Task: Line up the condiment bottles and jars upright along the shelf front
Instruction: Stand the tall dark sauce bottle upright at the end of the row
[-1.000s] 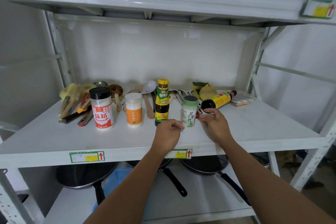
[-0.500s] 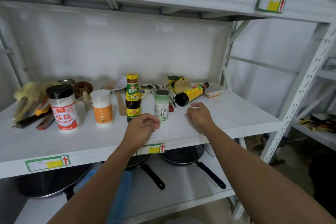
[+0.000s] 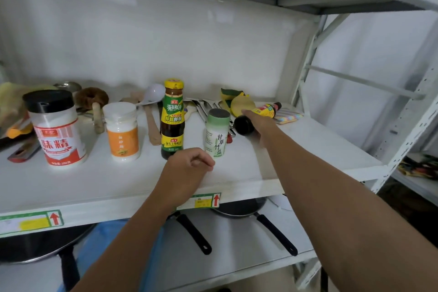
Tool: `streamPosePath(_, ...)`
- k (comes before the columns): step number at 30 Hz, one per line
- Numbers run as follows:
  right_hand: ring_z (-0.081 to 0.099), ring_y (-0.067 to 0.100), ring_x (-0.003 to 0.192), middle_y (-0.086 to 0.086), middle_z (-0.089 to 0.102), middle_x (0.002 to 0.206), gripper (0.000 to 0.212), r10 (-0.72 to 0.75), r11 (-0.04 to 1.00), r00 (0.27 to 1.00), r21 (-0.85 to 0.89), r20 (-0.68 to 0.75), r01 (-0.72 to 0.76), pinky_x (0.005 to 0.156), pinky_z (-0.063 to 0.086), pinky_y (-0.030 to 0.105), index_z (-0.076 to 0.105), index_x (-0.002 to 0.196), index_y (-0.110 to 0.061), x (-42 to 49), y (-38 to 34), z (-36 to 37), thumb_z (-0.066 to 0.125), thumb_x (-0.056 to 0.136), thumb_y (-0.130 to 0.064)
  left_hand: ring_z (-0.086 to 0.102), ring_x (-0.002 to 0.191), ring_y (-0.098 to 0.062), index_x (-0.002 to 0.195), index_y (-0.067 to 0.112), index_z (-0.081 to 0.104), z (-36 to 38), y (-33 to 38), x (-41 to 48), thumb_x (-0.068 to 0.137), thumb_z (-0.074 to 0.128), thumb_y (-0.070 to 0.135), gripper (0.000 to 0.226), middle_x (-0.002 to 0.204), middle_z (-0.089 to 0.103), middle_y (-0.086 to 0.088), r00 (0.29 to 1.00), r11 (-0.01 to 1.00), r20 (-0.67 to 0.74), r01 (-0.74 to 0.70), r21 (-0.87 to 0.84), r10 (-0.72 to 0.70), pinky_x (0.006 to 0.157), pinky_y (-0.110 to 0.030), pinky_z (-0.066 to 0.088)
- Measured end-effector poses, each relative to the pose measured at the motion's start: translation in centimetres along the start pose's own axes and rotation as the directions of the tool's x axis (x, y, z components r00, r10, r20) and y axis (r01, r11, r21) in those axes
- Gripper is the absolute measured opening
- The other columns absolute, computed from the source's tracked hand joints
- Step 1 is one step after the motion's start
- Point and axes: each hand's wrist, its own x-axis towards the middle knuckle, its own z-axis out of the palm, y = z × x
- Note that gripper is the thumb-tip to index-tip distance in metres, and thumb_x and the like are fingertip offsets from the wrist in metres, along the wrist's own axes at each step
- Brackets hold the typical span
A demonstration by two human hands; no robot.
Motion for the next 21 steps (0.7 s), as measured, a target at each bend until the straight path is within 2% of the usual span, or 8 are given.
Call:
streamPosePath(1,0.075,0.031,0.092,0.011,0.069,0.117,0.125,0.001,0.999,1.000,-0.047,-0.015,-0.002,0.068,0.066,0.045,0.053,0.135,-0.014,1.8,0.0,0.4,0.092,0.027,-0.065,0.072,0.090,-0.013,0.083,0.022,0.078,0.1,-0.1,0.0,0.091,0.065,0.007,0.022,0.087,0.078,0.008,1.000,1.000,-0.003,-0.016,0.016,0.016,0.080,-0.027,0.057)
streamPosePath(3,0.072,0.032,0.096,0.010,0.067,0.116,0.132,-0.011,0.991,0.999,-0.130,-0.042,0.006,0.079,0.064,0.044,0.054,0.132,-0.015,6.0,0.5,1.0,0.086,0.018,-0.072,0.071,0.088,-0.006,0.083,0.024,0.078,0.0,-0.2,0.0,0.091,0.067,0.011,0.019,0.088,0.077,0.011,0.999,0.998,0.001,-0.042,0.046,0.042,0.075,-0.017,0.053)
streamPosePath(6,0.073,0.031,0.093,0.007,0.072,0.109,0.133,0.030,0.989,0.995,-0.140,-0.090,-0.043,0.085,0.061,0.043,0.058,0.128,-0.018,8.7,0.6,1.2,0.088,0.010,-0.071,0.069,0.086,0.000,0.083,0.027,0.078,-0.1,-0.3,0.0,0.092,0.070,0.019,0.014,0.089,0.077,0.015,0.999,0.997,0.005,-0.045,0.055,0.044,0.078,-0.018,0.053)
streamPosePath(9,0.077,0.028,0.088,0.009,0.076,0.105,0.104,0.029,0.993,0.999,-0.116,-0.046,-0.034,0.084,0.063,0.041,0.060,0.122,-0.016,5.5,-0.5,1.3,0.091,0.033,-0.061,0.068,0.087,0.004,0.084,0.028,0.077,0.0,-0.3,0.0,0.093,0.068,0.019,0.016,0.091,0.077,0.017,0.998,0.996,0.002,-0.059,0.070,0.059,0.077,-0.016,0.051)
streamPosePath(12,0.076,0.024,0.092,0.009,0.076,0.106,0.057,0.016,0.991,1.000,-0.134,-0.014,-0.018,0.091,0.062,0.038,0.060,0.104,-0.014,0.6,-1.8,1.5,0.085,0.065,-0.048,0.067,0.092,0.006,0.081,0.027,0.075,0.0,-0.3,-0.2,0.095,0.065,0.016,0.021,0.098,0.076,0.018,0.998,0.995,0.018,-0.068,0.070,0.067,0.083,-0.014,0.050)
streamPosePath(14,0.076,0.024,0.095,0.009,0.075,0.106,0.044,0.018,0.992,1.000,-0.125,-0.007,-0.019,0.093,0.061,0.038,0.058,0.098,-0.014,0.3,-2.0,1.3,0.079,0.070,-0.041,0.067,0.097,0.004,0.077,0.026,0.072,0.1,-0.3,-0.3,0.095,0.064,0.012,0.025,0.102,0.076,0.018,0.997,0.994,0.026,-0.078,0.072,0.076,0.089,-0.017,0.051)
streamPosePath(18,0.076,0.027,0.097,0.013,0.075,0.111,0.053,-0.015,0.994,1.000,-0.107,-0.014,0.013,0.093,0.062,0.041,0.059,0.111,-0.011,0.8,-1.8,1.1,0.073,0.069,-0.041,0.069,0.097,0.000,0.073,0.028,0.068,0.1,-0.4,-0.3,0.094,0.063,0.011,0.028,0.102,0.075,0.017,0.995,0.991,0.027,-0.099,0.089,0.097,0.090,-0.023,0.054)
streamPosePath(21,0.075,0.028,0.085,0.014,0.074,0.109,0.070,-0.043,0.996,0.999,-0.078,-0.009,0.042,0.083,0.062,0.038,0.057,0.122,-0.011,0.2,-1.3,1.0,0.075,0.063,-0.044,0.069,0.097,0.000,0.071,0.030,0.067,0.0,-0.5,-0.3,0.093,0.063,0.012,0.029,0.102,0.076,0.016,0.993,0.988,0.025,-0.117,0.096,0.115,0.089,-0.023,0.054)
